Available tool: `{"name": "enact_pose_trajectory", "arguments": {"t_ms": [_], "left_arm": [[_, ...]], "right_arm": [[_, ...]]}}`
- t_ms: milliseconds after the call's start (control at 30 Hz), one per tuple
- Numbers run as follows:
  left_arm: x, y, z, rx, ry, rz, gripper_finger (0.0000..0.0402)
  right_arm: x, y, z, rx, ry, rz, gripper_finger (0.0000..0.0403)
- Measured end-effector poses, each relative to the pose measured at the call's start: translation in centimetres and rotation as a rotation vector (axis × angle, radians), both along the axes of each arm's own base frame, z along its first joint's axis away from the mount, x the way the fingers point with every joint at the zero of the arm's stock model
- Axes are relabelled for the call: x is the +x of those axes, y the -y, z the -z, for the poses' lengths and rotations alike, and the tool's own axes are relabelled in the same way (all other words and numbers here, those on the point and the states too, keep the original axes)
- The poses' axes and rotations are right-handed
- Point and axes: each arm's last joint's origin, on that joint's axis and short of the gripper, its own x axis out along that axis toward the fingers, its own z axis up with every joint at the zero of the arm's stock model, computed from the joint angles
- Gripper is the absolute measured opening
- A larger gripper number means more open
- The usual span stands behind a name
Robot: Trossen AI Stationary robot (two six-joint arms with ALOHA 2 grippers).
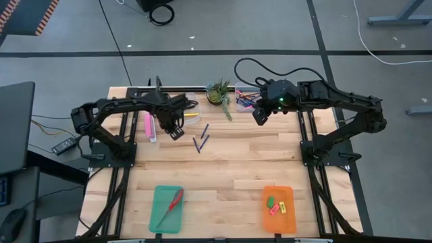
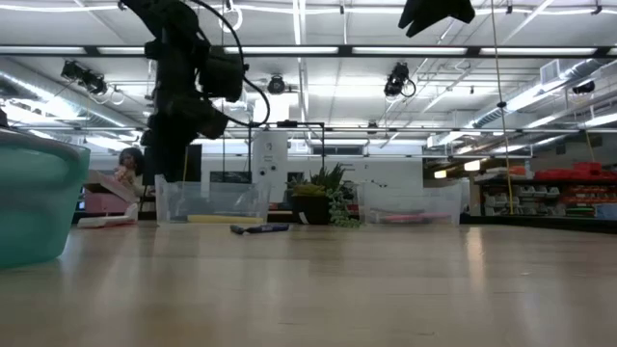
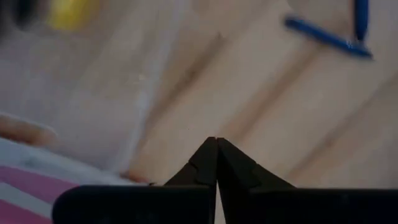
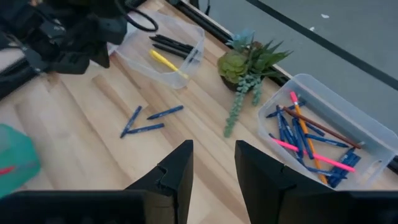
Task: Sort crayons/erasers/pens/pencils in bins
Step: Move the center transparent bin on the top left of the table
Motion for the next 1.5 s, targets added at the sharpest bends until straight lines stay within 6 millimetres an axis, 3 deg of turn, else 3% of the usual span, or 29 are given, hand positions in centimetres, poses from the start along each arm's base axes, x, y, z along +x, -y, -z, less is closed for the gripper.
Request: {"name": "enact_pose_trajectory", "arguments": {"t_ms": [167,400,867,1100,1300,1500], "left_arm": [[-0.3,-1.6,0.7,0.123,-0.042,-0.071,0.0026],[-0.8,-4.1,2.6,0.11,-0.092,-0.073,0.0008],[-1.1,-8.4,2.6,0.245,0.084,-0.19,0.0016],[-1.5,-9.4,2.5,0.248,0.13,-0.249,0.0007],[-0.9,-9.4,2.3,0.275,0.164,-0.268,0.0024],[-1.0,-9.4,2.4,0.279,0.156,-0.249,0.0012]], "right_arm": [[0.6,0.1,0.7,0.002,-0.016,0.008,0.0125],[1.3,0.1,1.0,0.003,-0.016,0.009,0.0125],[1.2,1.3,0.8,-0.013,0.006,0.068,0.0125],[1.3,2.5,0.4,-0.018,0.064,0.113,0.0125],[1.5,2.6,0.2,-0.003,0.099,0.111,0.0125],[1.6,2.3,0.2,0.034,0.116,0.112,0.0125]]}}
